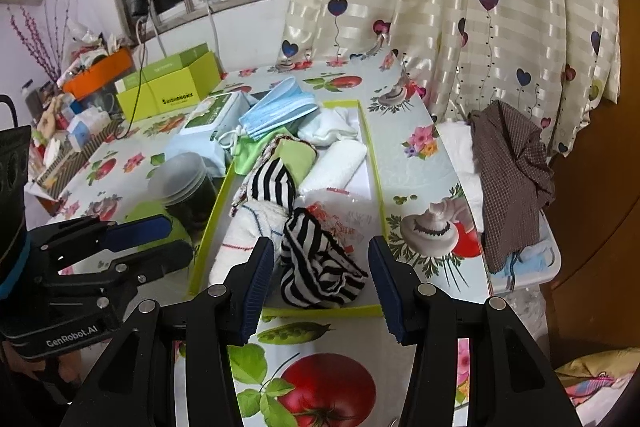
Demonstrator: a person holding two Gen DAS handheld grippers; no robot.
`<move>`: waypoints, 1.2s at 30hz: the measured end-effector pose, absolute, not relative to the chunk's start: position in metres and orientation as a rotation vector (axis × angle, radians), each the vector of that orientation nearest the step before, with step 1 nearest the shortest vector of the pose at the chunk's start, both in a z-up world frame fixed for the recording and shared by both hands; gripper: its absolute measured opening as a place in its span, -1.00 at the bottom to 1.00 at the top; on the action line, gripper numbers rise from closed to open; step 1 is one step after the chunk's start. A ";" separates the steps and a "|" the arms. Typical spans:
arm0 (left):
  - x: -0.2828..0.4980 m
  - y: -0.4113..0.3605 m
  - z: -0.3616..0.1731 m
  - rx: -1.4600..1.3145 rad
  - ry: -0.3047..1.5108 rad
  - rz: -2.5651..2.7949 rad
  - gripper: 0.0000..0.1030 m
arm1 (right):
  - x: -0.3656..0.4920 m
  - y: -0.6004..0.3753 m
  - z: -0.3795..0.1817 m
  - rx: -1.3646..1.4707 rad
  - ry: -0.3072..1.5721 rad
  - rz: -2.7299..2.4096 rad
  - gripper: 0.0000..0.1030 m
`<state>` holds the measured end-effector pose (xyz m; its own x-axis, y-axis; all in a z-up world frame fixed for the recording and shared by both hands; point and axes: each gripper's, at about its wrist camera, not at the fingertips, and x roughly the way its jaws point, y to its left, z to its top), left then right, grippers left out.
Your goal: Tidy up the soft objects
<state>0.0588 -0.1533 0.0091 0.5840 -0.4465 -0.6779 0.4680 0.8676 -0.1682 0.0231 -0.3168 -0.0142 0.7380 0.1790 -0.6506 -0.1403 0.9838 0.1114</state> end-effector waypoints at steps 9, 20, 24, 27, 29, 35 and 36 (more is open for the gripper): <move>0.046 -0.149 0.013 0.047 0.791 -0.492 -0.25 | 0.006 -0.298 -0.012 -0.016 0.748 0.167 -0.06; 0.036 -0.142 0.014 0.062 0.787 -0.421 -0.25 | -0.004 -0.280 -0.015 -0.067 0.772 0.184 0.12; 0.032 -0.142 0.017 0.075 0.768 -0.405 -0.25 | -0.007 -0.276 -0.016 -0.080 0.777 0.193 0.13; 0.028 -0.143 0.020 0.089 0.753 -0.404 -0.25 | -0.008 -0.273 -0.016 -0.086 0.779 0.199 0.13; 0.026 -0.145 0.020 0.111 0.747 -0.394 -0.25 | -0.009 -0.271 -0.016 -0.091 0.781 0.203 0.13; 0.026 -0.145 0.018 0.110 0.762 -0.389 -0.25 | -0.010 -0.268 -0.016 -0.098 0.781 0.206 0.13; 0.026 -0.145 0.018 0.111 0.762 -0.385 -0.25 | -0.010 -0.268 -0.016 -0.099 0.780 0.205 0.13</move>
<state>0.0265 -0.1452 0.0177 0.6575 -0.2995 -0.6913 0.3788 0.9246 -0.0402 -0.0105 -0.2679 -0.0155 0.6921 0.1471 -0.7067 -0.2199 0.9754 -0.0124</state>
